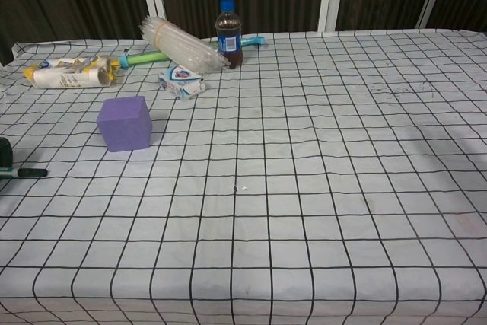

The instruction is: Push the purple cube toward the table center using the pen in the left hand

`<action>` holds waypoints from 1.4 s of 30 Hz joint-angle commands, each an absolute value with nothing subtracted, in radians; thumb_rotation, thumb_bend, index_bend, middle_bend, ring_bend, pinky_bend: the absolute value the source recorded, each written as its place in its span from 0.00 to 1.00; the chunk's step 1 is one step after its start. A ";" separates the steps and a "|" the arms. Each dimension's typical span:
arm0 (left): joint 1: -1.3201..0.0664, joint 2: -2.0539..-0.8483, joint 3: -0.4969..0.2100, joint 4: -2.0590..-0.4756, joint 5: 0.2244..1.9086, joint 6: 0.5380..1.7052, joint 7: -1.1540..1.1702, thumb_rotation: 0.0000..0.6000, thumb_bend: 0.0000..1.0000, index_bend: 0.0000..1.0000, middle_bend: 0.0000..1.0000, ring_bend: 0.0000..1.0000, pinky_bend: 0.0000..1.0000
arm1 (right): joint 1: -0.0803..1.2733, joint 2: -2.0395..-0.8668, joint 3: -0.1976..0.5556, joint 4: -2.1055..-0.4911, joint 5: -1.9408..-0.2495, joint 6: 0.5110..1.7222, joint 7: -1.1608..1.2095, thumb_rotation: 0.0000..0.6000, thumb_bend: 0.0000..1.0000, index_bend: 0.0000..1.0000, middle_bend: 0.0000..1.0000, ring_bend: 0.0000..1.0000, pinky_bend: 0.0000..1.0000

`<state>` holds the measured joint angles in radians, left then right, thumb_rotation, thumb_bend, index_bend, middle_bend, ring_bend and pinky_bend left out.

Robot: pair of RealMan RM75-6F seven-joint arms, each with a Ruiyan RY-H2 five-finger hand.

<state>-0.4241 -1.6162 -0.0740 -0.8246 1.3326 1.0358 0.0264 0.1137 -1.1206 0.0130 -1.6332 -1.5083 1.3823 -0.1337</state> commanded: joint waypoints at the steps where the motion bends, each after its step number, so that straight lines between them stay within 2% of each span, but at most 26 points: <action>1: -0.426 -1.629 -0.074 -0.803 1.341 1.043 0.015 1.00 0.41 0.60 0.55 0.49 0.28 | 0.113 -1.120 0.014 -1.633 -1.507 1.383 -0.133 1.00 0.38 0.00 0.00 0.00 0.00; 4: -0.425 -1.643 -0.079 -0.783 1.347 1.063 0.005 1.00 0.44 0.70 0.64 0.54 0.29 | 0.114 -1.119 0.014 -1.633 -1.506 1.382 -0.131 1.00 0.38 0.00 0.00 0.00 0.00; 8: -0.422 -1.662 -0.087 -0.753 1.362 1.110 -0.011 1.00 0.48 0.77 0.71 0.59 0.31 | 0.114 -1.119 0.013 -1.633 -1.506 1.380 -0.132 1.00 0.38 0.00 0.00 0.00 0.00; 15: -0.431 -1.671 -0.107 -0.693 1.394 1.191 -0.093 1.00 0.49 0.79 0.73 0.60 0.32 | 0.111 -1.118 0.012 -1.635 -1.506 1.385 -0.132 1.00 0.38 0.00 0.00 0.00 0.00; 18: -0.454 -1.675 -0.120 -0.647 1.400 1.183 -0.164 1.00 0.49 0.79 0.74 0.60 0.33 | 0.110 -1.118 0.013 -1.634 -1.505 1.387 -0.131 1.00 0.38 0.00 0.00 0.00 0.00; 28: -0.538 -1.777 -0.085 -0.340 1.471 1.136 -0.466 1.00 0.50 0.79 0.74 0.57 0.33 | 0.111 -1.116 0.019 -1.632 -1.493 1.385 -0.128 1.00 0.38 0.00 0.00 0.00 0.00; 37: -0.567 -1.845 -0.029 -0.199 1.523 1.104 -0.467 1.00 0.49 0.79 0.74 0.56 0.33 | 0.108 -1.114 0.020 -1.633 -1.491 1.388 -0.125 1.00 0.38 0.00 0.00 0.00 0.00; 42: -0.579 -1.868 -0.033 -0.186 1.521 1.129 -0.474 1.00 0.49 0.79 0.74 0.56 0.33 | 0.110 -1.115 0.022 -1.632 -1.485 1.382 -0.130 1.00 0.38 0.00 0.00 0.00 0.00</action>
<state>-0.5744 -1.8619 -0.0288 -0.1886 1.5243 1.1225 -0.4719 0.1101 -1.1153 0.0216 -1.6319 -1.4851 1.3826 -0.1296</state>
